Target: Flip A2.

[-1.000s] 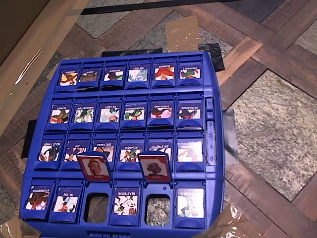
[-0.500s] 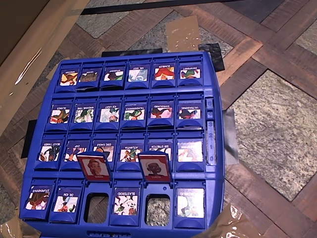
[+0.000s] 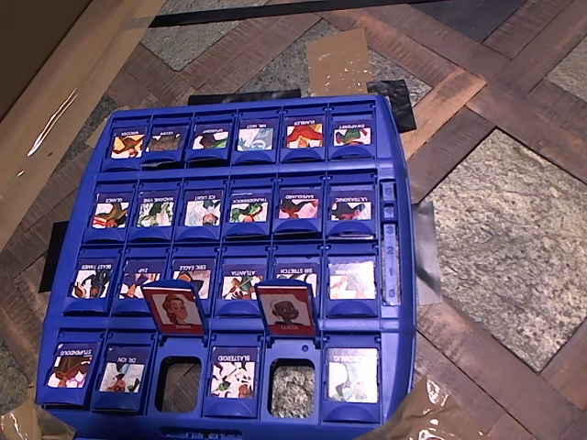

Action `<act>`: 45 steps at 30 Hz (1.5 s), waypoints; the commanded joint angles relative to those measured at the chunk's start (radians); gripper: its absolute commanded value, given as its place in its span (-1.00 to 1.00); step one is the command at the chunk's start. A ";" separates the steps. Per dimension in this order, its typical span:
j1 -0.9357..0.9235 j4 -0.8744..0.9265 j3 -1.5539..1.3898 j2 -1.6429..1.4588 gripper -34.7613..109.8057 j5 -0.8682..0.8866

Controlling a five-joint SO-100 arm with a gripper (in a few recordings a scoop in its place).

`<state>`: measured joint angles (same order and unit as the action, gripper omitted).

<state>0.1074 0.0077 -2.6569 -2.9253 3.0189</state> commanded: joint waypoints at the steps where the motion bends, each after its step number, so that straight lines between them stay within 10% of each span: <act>1: -0.025 0.110 0.077 0.075 -0.52 0.000; 45: -0.121 0.956 0.500 0.997 -0.52 -0.103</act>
<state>-0.0061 0.9112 -2.1997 -1.9267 2.9345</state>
